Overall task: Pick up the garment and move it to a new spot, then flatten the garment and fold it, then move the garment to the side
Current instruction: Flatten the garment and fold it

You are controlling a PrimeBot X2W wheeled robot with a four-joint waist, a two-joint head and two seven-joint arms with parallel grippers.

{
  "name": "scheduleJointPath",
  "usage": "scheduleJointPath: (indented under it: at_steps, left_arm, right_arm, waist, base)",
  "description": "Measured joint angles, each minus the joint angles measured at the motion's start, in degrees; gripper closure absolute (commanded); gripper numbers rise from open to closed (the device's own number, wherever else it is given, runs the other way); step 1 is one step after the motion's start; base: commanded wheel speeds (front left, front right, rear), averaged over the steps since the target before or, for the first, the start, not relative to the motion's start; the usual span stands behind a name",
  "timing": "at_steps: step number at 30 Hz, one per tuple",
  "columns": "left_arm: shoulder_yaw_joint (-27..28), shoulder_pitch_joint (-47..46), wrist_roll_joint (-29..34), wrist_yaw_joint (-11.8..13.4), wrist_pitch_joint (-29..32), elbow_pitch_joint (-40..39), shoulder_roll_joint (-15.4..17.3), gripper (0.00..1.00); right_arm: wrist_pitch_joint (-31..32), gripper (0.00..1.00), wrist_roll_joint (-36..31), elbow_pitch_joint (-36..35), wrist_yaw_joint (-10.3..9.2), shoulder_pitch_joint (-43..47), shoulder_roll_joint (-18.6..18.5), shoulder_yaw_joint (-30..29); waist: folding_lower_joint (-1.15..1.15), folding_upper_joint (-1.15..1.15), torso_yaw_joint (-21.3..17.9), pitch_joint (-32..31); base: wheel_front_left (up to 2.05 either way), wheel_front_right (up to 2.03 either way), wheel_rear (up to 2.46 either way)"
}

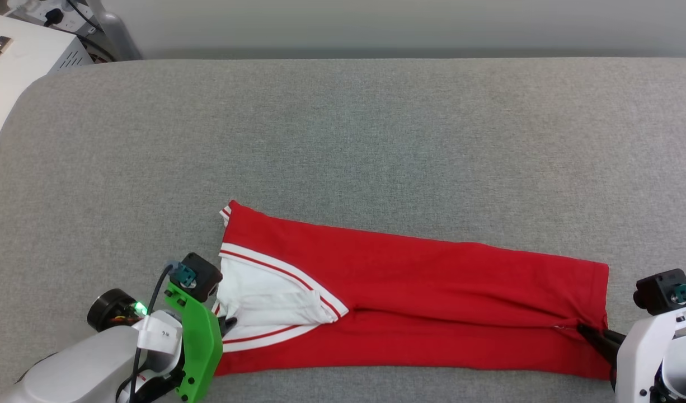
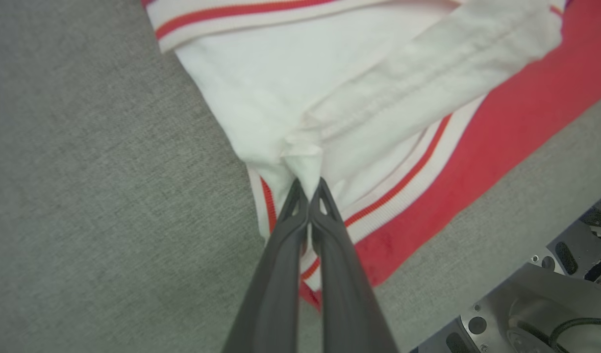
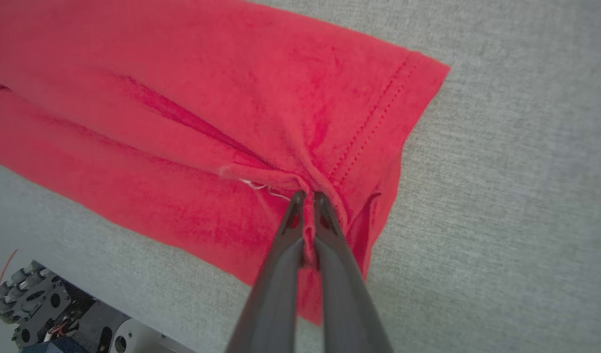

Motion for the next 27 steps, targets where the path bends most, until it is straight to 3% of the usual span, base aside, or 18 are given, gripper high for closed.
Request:
scheduleJointPath:
  at_steps: [2, 3, 4, 5, 11, 19, 27]
  left_arm:
    - [0.0, 0.6, 0.0, 0.3, -0.5, 0.6, -0.6, 1.0]
    - [0.0, 0.7, 0.0, 0.7, -0.8, 1.0, -1.0, 0.71]
    - [0.1, 0.7, 0.1, 0.9, -1.5, 1.5, -1.3, 0.0]
    - [0.3, 0.7, 0.3, 1.2, -2.6, 2.1, -1.5, 0.0]
    - [2.3, 2.2, 1.1, 3.4, -10.1, 3.5, -2.2, 0.0]
    - [7.5, 4.9, 3.8, 14.5, -23.8, 1.7, -2.5, 0.0]
    - [14.0, 6.2, 8.6, 22.4, -28.2, 0.8, -4.0, 0.0]
  right_arm:
    - [0.4, 1.0, 0.0, 0.8, 0.0, 0.0, 0.5, 0.3]
    - [0.4, 1.0, 0.0, 1.3, 0.0, 0.0, 0.9, 0.3]
    - [0.4, 0.39, 0.0, 1.6, 0.0, 0.0, 1.1, 0.3]
    - [0.4, 0.0, 0.0, 1.8, 0.0, 0.0, 1.2, 0.4]
    - [0.0, 0.0, 2.5, 0.0, 0.0, -0.1, 1.5, -2.0]
    - [3.2, 0.0, 8.5, -4.6, 0.0, -0.1, 0.9, -11.9]
    - [12.1, 0.0, 12.4, 0.6, 0.0, -0.1, 0.5, -18.5]
  waist:
    - [0.0, 0.0, -0.1, 0.4]
    - [0.0, 0.0, -0.1, 0.6]
    - [0.0, 0.0, -0.1, 0.7]
    - [0.0, 0.0, 0.0, 0.7]
    - [0.0, 0.0, 0.0, -1.1]
    - [0.0, 0.0, -0.2, -4.2]
    - [0.0, 0.0, 1.3, -3.5]
  base:
    - [0.0, 0.0, 0.0]
    - [0.0, 0.0, 0.0]
    - [0.0, 0.0, 0.0]
    - [0.0, 0.0, 0.0]
    - [0.0, 0.0, 0.0]
    - [0.0, 0.0, 0.0]
    - [0.0, 0.0, 0.0]
